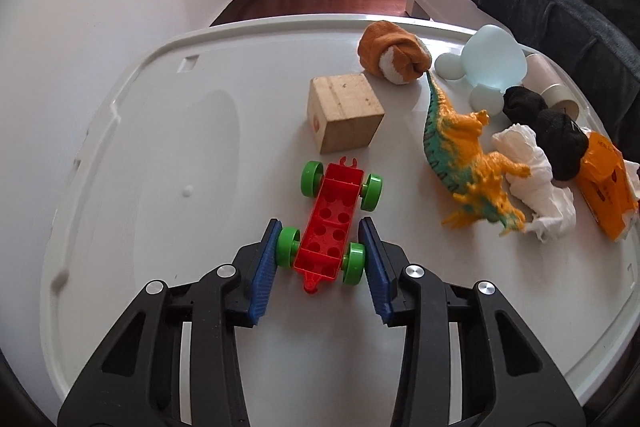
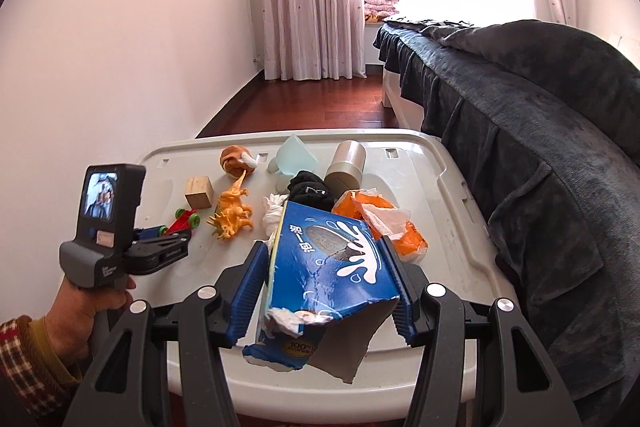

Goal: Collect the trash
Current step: 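Lower the toy car and cookie box into the bin and open both grippers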

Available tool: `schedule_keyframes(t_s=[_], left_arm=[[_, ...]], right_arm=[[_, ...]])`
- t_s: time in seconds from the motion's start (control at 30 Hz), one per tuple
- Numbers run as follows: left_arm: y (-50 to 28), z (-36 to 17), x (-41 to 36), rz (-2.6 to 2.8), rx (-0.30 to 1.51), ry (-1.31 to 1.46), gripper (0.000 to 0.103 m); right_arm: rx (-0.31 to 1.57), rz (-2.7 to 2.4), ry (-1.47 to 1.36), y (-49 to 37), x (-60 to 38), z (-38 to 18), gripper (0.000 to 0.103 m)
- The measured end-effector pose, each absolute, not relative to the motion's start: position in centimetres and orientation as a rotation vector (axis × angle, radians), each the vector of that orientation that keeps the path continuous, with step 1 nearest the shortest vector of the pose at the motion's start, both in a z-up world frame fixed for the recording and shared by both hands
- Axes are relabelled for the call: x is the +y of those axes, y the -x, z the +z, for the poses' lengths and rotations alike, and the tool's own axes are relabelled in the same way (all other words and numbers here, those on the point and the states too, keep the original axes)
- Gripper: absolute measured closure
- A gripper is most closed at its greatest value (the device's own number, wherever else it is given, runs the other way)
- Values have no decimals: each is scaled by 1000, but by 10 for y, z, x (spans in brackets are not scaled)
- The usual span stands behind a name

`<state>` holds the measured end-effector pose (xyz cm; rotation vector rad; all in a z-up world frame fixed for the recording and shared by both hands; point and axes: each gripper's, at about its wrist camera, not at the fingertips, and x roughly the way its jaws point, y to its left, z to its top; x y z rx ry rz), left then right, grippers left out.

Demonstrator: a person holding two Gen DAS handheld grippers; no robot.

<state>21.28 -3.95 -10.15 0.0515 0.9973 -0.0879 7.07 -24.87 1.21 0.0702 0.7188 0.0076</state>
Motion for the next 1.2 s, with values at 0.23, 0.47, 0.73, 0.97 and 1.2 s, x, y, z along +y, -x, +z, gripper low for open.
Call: schedule_keyframes(t_s=[0.23, 0.47, 0.73, 0.97, 1.2], left_arm=[[-184, -79, -37, -88, 943, -42, 64], [-116, -46, -33, -117, 897, -36, 64], [-36, -42, -26, -189, 937, -7, 64], [22, -66, -23, -233, 1011, -23, 64], [52, -90, -19, -244, 1086, -19, 64]], right_arm=[[721, 13, -68, -71, -246, 14, 48], [701, 30, -40, -54, -230, 26, 48], [791, 64, -79, 1, -213, 11, 48], [968, 78, -62, 55, -202, -43, 48], [1066, 82, -61, 84, -195, -73, 48]])
